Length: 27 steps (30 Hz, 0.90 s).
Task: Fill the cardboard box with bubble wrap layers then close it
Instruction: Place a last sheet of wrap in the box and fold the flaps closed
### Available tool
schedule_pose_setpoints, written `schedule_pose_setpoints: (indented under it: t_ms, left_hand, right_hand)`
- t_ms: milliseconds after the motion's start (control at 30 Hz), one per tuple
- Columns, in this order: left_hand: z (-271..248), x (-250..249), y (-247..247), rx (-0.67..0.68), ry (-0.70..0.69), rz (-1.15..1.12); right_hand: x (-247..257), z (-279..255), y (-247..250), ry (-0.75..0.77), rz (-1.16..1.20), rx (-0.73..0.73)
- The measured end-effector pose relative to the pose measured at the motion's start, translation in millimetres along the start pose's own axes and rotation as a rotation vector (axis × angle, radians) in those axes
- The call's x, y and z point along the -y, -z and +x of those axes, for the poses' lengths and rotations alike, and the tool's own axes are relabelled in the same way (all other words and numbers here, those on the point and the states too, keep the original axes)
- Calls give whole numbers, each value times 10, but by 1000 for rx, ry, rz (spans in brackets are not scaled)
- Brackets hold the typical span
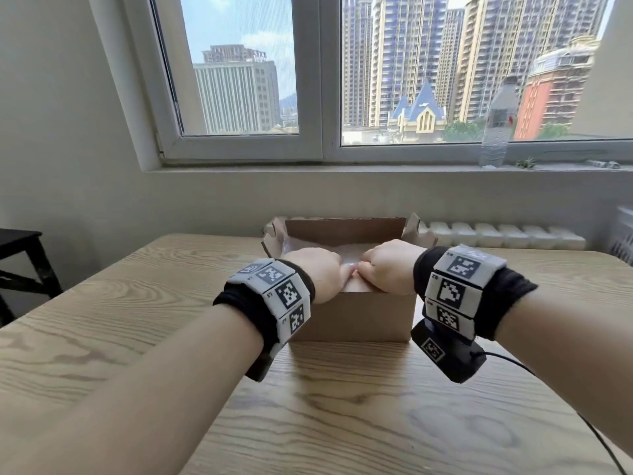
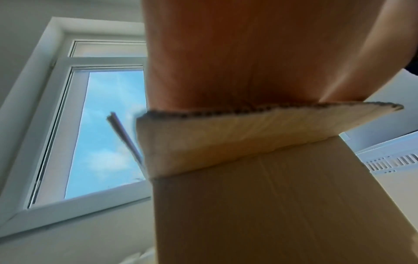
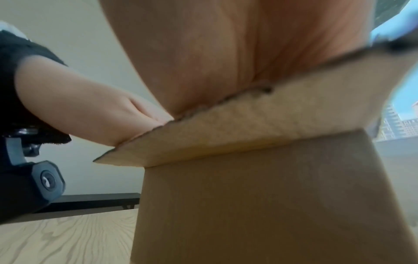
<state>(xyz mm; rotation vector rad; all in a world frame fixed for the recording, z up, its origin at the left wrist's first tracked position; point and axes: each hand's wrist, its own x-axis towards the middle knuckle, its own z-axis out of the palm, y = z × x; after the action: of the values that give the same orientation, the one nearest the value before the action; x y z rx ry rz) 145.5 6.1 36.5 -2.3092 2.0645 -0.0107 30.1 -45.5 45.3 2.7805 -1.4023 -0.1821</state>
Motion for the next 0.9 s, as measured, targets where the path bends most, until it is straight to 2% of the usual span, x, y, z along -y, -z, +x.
schedule_pose_setpoints:
  t_ms: [200, 433, 667, 900]
  left_hand:
    - [-23, -44, -68, 85, 46, -10]
    - [85, -42, 59, 254, 59, 61]
    - [123, 9, 6, 249, 92, -10]
    - [120, 138, 47, 300, 61, -58]
  right_hand:
    - [-44, -61, -175, 10, 83, 38]
    - [21, -47, -86, -32, 88, 114]
    - [15, 33, -127, -57, 159, 133]
    - [-27, 6, -59, -56, 162, 165]
